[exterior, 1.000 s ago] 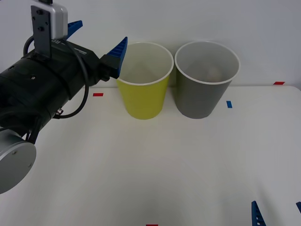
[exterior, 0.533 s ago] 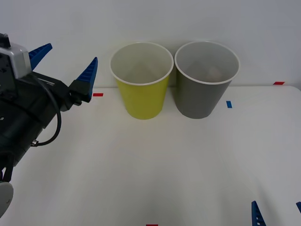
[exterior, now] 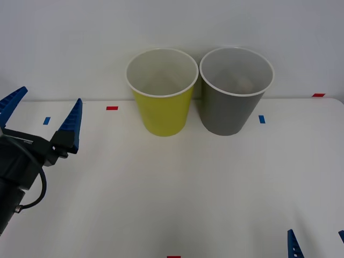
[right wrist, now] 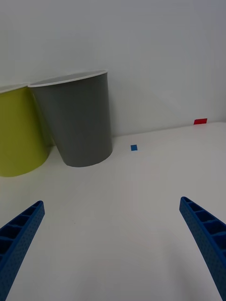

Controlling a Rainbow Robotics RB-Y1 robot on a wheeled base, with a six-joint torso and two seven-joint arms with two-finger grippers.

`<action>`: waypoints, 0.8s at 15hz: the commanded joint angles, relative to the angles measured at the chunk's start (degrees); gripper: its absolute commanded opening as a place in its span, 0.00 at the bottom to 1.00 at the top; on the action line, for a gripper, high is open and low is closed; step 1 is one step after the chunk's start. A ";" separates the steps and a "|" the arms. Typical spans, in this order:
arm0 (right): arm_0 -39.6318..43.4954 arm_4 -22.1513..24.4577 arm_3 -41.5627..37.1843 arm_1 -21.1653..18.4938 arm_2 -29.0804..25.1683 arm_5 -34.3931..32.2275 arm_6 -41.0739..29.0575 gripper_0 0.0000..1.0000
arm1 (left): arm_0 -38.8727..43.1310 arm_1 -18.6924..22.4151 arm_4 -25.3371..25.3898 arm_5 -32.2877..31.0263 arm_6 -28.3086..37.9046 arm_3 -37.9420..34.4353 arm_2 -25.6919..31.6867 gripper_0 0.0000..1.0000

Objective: Put cans in the gray bin and PET bottles in the light green bin.

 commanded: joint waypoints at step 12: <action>0.00 0.00 0.00 0.00 0.00 0.00 0.00 1.00 | 18.87 -0.44 -8.31 -40.06 -2.03 22.87 -11.15 1.00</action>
